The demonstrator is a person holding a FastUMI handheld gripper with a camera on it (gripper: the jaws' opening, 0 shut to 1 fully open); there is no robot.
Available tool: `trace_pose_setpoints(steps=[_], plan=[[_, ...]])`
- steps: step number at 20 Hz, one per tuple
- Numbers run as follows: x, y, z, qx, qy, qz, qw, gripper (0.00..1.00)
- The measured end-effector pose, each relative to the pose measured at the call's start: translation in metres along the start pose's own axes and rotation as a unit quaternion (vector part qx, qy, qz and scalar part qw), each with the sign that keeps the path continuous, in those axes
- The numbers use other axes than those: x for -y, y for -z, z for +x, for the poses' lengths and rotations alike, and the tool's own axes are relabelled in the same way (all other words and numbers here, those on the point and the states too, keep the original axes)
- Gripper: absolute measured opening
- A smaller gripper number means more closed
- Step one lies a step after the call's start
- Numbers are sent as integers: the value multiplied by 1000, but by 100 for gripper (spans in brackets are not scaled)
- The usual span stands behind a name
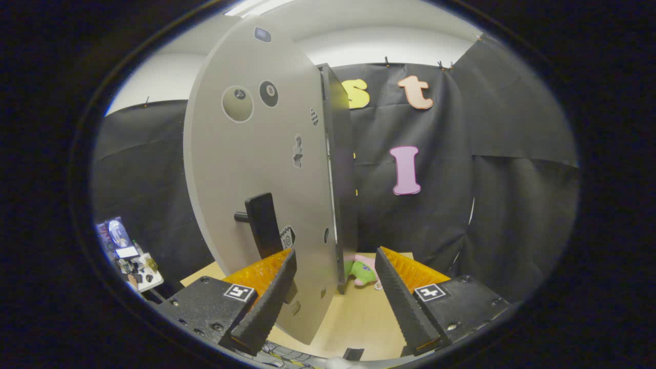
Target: Open the shoe cabinet door, grab the shoes and put them into the shoe cabinet, then close the shoe cabinet door.
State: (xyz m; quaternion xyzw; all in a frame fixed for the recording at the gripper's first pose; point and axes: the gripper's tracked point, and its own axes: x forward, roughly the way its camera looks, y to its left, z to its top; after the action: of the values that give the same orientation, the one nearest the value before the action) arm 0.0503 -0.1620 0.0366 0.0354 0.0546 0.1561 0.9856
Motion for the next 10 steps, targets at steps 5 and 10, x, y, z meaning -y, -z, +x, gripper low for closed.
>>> trace_pose_setpoints(steps=[5,10], plan=[[-9,-1,-2,0,25,-5,1000,97],[-32,3,-4,1,63,1,998,97]])
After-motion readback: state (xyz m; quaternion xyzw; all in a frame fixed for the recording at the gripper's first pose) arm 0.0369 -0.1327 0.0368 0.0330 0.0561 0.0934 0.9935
